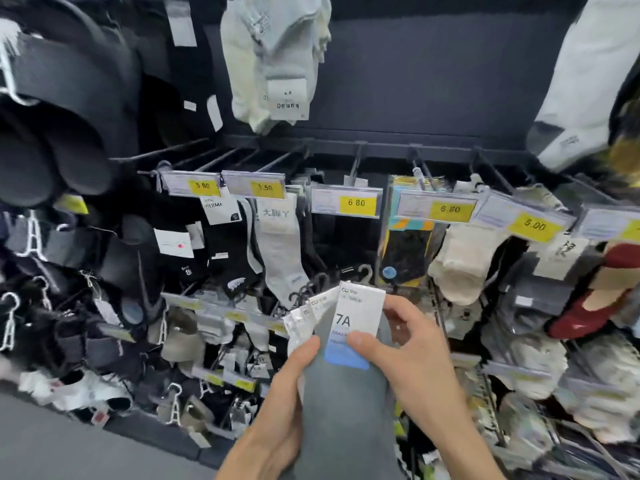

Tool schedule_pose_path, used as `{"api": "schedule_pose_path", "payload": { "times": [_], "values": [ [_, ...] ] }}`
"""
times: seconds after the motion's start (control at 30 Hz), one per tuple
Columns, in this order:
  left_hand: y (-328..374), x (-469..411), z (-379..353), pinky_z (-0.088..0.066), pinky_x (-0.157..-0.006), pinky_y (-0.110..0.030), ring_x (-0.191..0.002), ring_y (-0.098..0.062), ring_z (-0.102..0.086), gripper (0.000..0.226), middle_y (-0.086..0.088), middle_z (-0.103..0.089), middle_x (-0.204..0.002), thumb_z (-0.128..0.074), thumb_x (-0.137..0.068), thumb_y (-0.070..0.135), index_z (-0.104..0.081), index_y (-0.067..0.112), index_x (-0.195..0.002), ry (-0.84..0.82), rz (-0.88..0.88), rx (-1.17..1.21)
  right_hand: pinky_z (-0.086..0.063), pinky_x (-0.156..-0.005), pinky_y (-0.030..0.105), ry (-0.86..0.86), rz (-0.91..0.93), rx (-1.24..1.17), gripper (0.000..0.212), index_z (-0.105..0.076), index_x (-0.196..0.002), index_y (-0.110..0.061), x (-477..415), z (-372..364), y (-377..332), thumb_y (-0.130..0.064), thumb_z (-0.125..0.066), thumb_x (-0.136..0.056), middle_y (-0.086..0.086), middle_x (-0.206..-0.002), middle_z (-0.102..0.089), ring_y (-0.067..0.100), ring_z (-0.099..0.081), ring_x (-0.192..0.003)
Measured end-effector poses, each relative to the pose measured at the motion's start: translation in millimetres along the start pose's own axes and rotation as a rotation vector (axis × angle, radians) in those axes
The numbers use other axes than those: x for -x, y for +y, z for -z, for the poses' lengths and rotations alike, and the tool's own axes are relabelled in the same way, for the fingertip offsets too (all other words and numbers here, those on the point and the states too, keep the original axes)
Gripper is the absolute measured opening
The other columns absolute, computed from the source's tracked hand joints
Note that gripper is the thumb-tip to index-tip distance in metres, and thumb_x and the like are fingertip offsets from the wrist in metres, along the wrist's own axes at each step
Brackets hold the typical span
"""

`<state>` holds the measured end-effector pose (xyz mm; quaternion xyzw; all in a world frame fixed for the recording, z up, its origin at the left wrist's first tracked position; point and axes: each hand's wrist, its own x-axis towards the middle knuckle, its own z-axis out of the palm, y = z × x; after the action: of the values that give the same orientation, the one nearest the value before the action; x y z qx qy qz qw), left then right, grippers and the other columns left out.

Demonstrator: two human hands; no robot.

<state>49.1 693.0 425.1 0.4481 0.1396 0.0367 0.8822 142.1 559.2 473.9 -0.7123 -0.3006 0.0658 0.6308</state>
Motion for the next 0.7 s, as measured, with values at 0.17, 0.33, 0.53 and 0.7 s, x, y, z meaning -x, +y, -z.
{"api": "schedule_pose_path", "payload": {
  "times": [0.17, 0.33, 0.53, 0.7],
  "values": [
    [16.7, -40.6, 7.8, -0.060, -0.073, -0.034, -0.098, -0.031, -0.073, 0.054, -0.019, -0.073, -0.114, -0.072, -0.066, 0.049, -0.077, 0.015, -0.108, 0.041, -0.012, -0.075, -0.050, -0.075, 0.011, -0.122, -0.022, 0.081, 0.047, -0.064, -0.103, -0.050, -45.0, 14.6, 20.1, -0.016, -0.082, -0.075, -0.027, -0.102, -0.071, -0.006, -0.065, -0.096],
    [32.1, -74.3, 13.0, -0.057, -0.083, -0.040, -0.107, -0.034, -0.070, 0.054, -0.018, -0.071, -0.119, -0.076, -0.069, 0.043, -0.073, 0.017, -0.115, 0.135, -0.070, -0.130, -0.054, -0.084, 0.029, -0.261, -0.073, 0.208, 0.049, -0.064, -0.107, -0.053, -80.5, 18.4, 30.7, -0.024, -0.084, -0.073, -0.030, -0.106, -0.070, -0.005, -0.066, -0.098],
    [47.3, -115.9, 33.6, -0.059, -0.075, -0.038, -0.102, -0.035, -0.071, 0.069, -0.019, -0.072, -0.115, -0.092, -0.055, 0.038, -0.072, 0.013, -0.116, 0.201, -0.009, -0.089, -0.053, -0.070, 0.014, -0.225, -0.149, 0.101, 0.039, -0.065, -0.097, -0.045, -112.9, 4.9, 57.2, -0.016, -0.082, -0.079, -0.021, -0.098, -0.074, -0.003, -0.069, -0.089],
    [63.9, -145.3, 61.7, -0.057, -0.077, -0.038, -0.098, -0.033, -0.073, 0.073, -0.015, -0.075, -0.109, -0.082, -0.054, 0.036, -0.068, 0.011, -0.121, 0.254, 0.031, -0.085, -0.057, -0.071, 0.023, -0.087, -0.259, -0.151, 0.030, -0.063, -0.110, -0.023, -134.6, -3.6, 84.9, -0.008, -0.073, -0.086, -0.004, -0.105, -0.076, 0.014, -0.072, -0.096]
  ]
}}
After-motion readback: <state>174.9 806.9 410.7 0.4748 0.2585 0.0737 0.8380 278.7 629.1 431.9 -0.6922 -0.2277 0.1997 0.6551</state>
